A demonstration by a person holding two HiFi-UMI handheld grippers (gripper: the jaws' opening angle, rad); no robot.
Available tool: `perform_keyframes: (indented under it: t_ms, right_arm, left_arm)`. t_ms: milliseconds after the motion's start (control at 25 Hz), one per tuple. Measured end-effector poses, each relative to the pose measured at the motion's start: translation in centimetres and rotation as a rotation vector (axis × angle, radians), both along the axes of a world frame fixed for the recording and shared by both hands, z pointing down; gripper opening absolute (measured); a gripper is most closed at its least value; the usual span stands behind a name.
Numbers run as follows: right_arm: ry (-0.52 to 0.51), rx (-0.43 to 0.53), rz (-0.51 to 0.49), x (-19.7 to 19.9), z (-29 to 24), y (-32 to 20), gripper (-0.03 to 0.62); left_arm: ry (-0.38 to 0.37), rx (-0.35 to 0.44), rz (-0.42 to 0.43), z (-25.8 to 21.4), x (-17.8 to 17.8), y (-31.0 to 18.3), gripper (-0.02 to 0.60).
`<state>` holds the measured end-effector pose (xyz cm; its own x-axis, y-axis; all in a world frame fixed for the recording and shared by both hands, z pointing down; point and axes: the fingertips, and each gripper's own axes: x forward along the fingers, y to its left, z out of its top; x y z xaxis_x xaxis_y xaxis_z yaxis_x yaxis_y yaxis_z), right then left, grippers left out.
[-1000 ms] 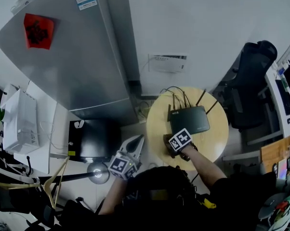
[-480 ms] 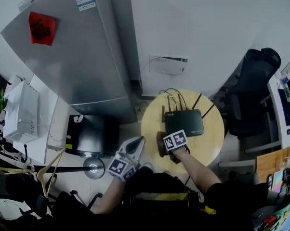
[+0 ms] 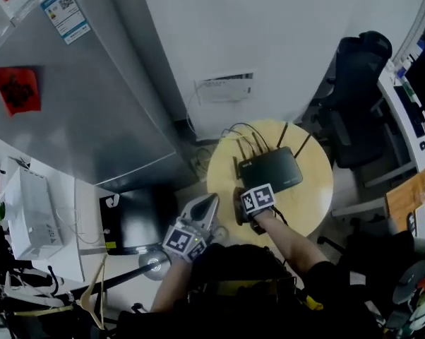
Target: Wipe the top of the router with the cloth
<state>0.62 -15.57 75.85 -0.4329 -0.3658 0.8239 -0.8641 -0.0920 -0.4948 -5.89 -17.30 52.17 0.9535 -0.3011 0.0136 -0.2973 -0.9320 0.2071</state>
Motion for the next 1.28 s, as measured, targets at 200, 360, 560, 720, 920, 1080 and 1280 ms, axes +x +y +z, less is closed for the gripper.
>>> perform_keyframes:
  t_ms: [200, 360, 560, 720, 920, 1080, 1280]
  right_arm:
    - [0.075, -0.051, 0.153, 1.3, 1.4, -3.1, 0.062]
    - [0.132, -0.086, 0.354, 3.1, 2.4, -4.2, 0.061]
    - [0.033, -0.119, 0.629, 3.4, 3.8, -3.8, 0.06]
    - [-0.045, -0.13, 0.784, 3.5, 3.8, -3.5, 0.06]
    - [-0.14, -0.149, 0.936, 3.2, 4.1, -2.4, 0.06]
    - [-0.142, -0.157, 0.956, 3.2, 4.1, -1.6, 0.061]
    - [-0.083, -0.186, 0.881, 3.2, 4.4, -0.1, 0.061]
  left_arm:
    - [-0.018, -0.034, 0.07, 0.7, -1.0, -3.2, -0.003]
    - [-0.011, -0.001, 0.114, 0.1, -1.6, -5.4, -0.003]
    - [-0.015, 0.001, 0.175, 0.3, -1.1, -6.8, -0.003]
    - [-0.025, -0.021, 0.238, 0.4, -0.1, -6.0, -0.003]
    - [-0.021, -0.012, 0.292, 0.8, 0.4, -5.5, -0.003]
    - [-0.021, -0.021, 0.313, 0.8, 0.8, -5.2, -0.003]
    - [-0.016, -0.011, 0.351, 1.0, 1.3, -4.6, -0.003]
